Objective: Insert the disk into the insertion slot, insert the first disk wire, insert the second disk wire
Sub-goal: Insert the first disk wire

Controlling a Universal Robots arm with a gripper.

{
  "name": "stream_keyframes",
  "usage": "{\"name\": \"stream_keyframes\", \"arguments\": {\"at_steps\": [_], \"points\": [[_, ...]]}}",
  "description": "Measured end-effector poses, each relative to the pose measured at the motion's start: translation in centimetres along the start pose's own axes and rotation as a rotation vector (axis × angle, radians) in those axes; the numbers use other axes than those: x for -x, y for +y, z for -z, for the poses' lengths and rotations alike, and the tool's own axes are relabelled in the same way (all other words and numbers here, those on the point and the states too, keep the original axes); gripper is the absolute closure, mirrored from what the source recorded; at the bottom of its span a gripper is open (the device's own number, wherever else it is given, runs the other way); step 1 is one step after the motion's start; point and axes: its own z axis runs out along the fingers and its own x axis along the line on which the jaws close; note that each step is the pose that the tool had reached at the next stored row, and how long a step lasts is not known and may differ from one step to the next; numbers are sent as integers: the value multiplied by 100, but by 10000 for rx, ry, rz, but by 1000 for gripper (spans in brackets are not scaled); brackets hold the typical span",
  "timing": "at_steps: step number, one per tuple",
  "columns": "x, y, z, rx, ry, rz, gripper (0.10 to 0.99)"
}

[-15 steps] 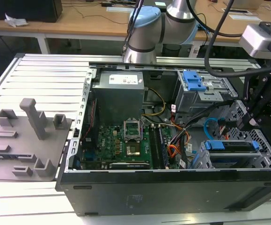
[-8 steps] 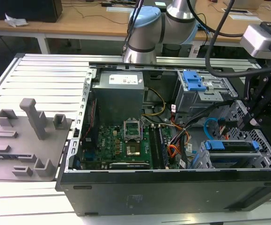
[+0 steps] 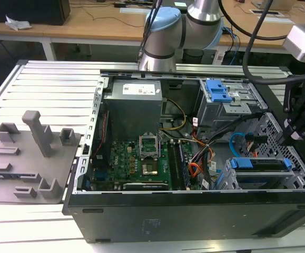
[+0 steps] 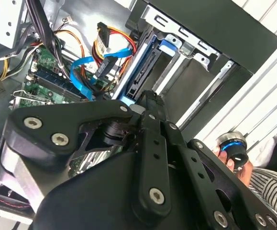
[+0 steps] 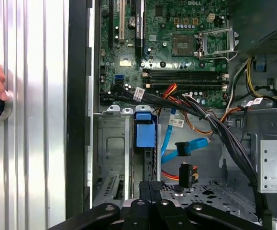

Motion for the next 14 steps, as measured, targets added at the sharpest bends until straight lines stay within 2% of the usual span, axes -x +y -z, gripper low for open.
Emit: {"name": "stream_keyframes", "arguments": {"at_steps": [4,5,6,7,11,14], "points": [[2,0,6,0,1,0,980],[2,0,7,0,0,0,918],[3,0,7,0,0,0,792],[3,0,7,0,0,0,725],[19,1,8,0,0,-1,725],[121,2,8,0,1,0,725]]}}
